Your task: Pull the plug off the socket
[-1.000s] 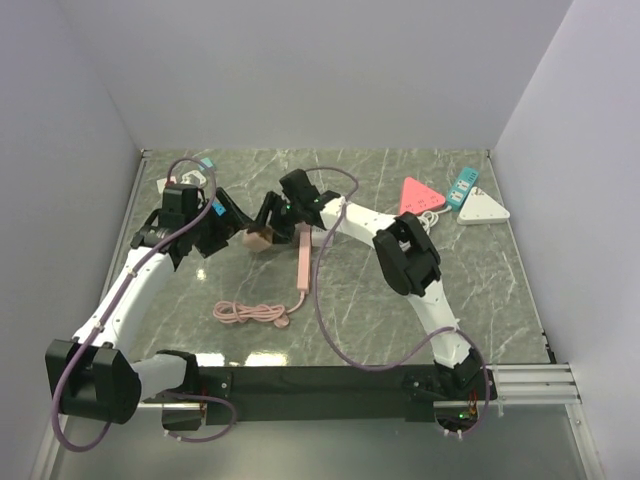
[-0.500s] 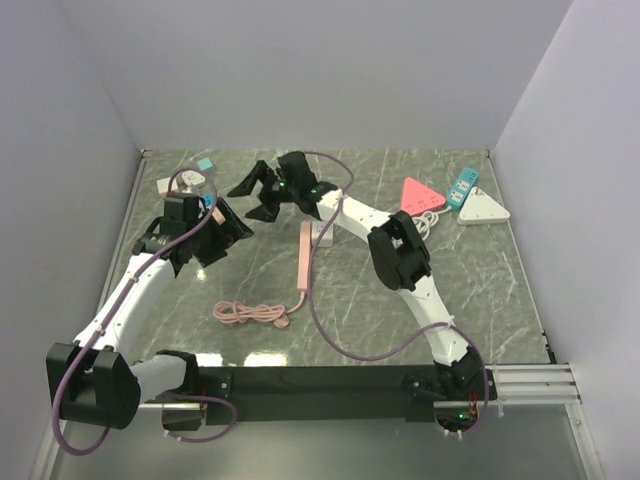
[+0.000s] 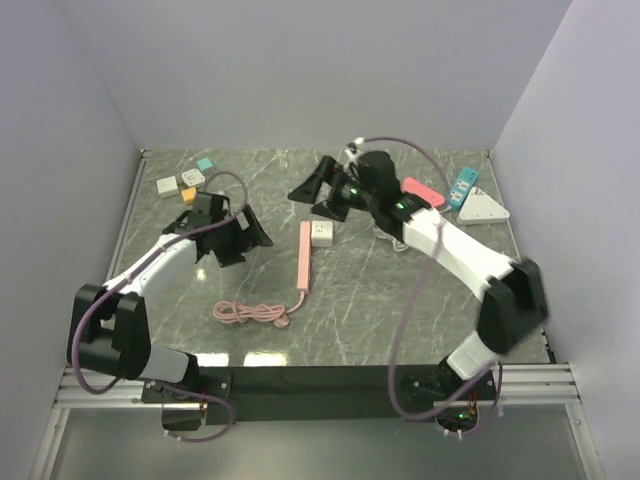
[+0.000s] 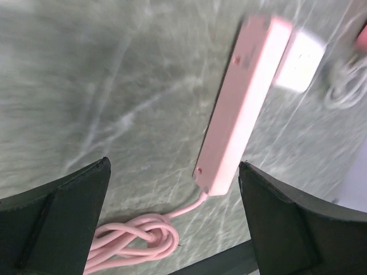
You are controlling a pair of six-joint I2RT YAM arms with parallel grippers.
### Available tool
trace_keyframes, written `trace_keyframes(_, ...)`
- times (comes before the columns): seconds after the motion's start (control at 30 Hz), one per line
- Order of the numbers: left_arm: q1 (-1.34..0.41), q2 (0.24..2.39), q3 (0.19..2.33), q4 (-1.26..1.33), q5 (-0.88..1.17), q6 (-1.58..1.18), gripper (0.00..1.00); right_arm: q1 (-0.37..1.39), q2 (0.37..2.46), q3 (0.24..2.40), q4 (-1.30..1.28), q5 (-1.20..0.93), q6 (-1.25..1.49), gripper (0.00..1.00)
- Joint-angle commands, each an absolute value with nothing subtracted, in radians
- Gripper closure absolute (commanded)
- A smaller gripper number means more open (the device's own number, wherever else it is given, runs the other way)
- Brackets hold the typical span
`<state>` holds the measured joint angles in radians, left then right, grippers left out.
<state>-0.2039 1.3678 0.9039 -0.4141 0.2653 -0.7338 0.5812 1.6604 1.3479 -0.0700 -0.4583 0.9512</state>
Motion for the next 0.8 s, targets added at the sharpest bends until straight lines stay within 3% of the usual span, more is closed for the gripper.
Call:
trace_keyframes(0.0,-0.323,1.417,0.969,-0.357,0.272,-0.667,0.01,0.583,1.479,1.157,-0.187,-0.204,0.786,0.00)
trace_keyframes(0.37,-0.521,1.656,1.068,-0.374,0.120,-0.683,0.01,0.448,1.169,0.772,-0.153,-0.156,0.856,0.00)
trace_keyframes(0.77,-0.633,1.767,1.149,-0.417,0.002,-0.710,0.01,0.414,1.170,0.770,-0.176,-0.193,0.828,0.00)
